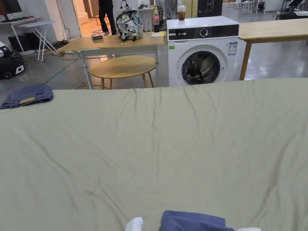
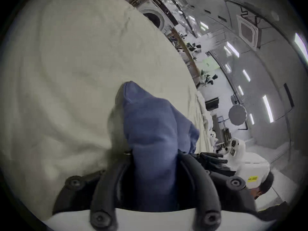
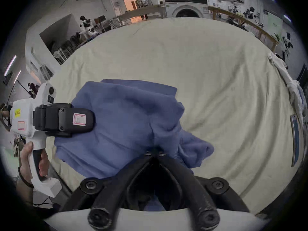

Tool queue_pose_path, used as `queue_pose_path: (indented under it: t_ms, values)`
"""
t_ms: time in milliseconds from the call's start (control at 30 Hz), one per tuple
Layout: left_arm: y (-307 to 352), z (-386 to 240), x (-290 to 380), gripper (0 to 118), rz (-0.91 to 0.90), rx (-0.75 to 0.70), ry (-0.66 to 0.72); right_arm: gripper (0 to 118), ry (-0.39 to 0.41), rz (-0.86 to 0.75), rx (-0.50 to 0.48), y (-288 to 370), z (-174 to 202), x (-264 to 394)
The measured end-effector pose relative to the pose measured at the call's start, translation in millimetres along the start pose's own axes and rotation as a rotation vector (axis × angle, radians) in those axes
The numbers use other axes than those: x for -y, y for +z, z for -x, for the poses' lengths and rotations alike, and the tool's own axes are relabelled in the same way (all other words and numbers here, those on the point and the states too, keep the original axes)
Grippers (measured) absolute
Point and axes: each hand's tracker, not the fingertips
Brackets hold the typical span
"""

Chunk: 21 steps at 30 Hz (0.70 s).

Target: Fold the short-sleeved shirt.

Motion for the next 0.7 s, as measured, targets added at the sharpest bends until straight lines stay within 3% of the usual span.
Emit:
queue_pose_path:
  t_ms: [133,267,400,500,600,633,700]
  values:
    - [52,1,-9,27,-0.041,0.067,0.036,0,-0.072,-0.11,-0.121,27,-6,-1]
    - [177,22,-26,27,-0.225,-0.139,-0.027,0,-0.024,-0.129,-0.043,36,-8,4]
    - [309,75,-48,27,-0.408,-0.412,0.06,0,-0.044,-0.082,-0.046,26,-16,18]
    - [350,94,-68,27,-0.381,-0.548,0.091,0,-0.127,-0.037,-0.012,13,-20,23]
    - [360,117,-86,27,-0.365,-0.572,0.118,0,-0.126,-0.03,-0.036,11,-20,23]
    - [362,120,-89,30,-0.366,-0.578,0.127,0,-0.124,-0.035,-0.041,13,-20,22]
    - [365,114,-95,59,-0.396,-0.716,0.111,0,-0.122,-0.058,-0.046,20,-21,19]
